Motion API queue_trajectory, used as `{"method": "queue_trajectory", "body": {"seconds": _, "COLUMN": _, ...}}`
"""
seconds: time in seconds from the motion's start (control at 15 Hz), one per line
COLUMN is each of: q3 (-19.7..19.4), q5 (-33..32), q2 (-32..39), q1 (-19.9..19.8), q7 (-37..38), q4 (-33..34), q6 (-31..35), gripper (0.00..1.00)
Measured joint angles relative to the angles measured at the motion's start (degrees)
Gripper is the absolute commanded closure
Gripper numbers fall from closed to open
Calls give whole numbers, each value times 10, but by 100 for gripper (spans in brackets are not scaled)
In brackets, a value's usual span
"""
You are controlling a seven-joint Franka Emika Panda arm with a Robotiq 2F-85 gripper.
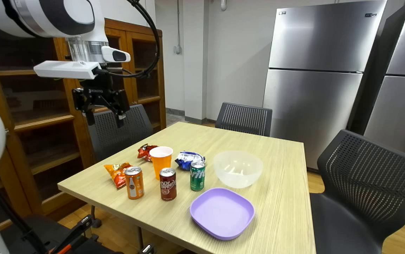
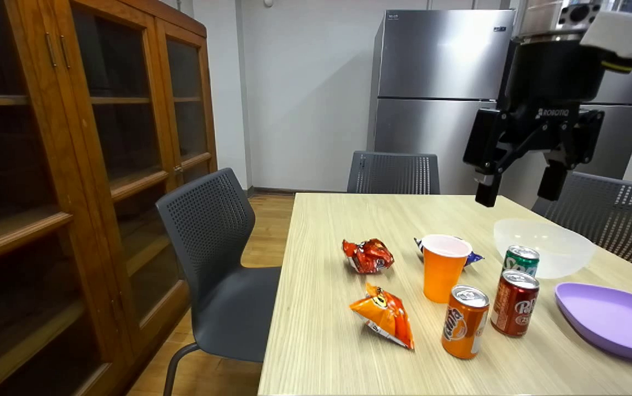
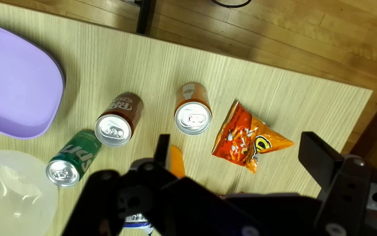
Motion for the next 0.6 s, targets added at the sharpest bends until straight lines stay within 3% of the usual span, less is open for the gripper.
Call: {"method": "queue_trajectory", "body": {"seconds": 0.6, "q3": -6, "q5": 2, "q2": 63, "q1": 0, "q7": -4, "q4": -6, "q6": 74, "gripper": 0}}
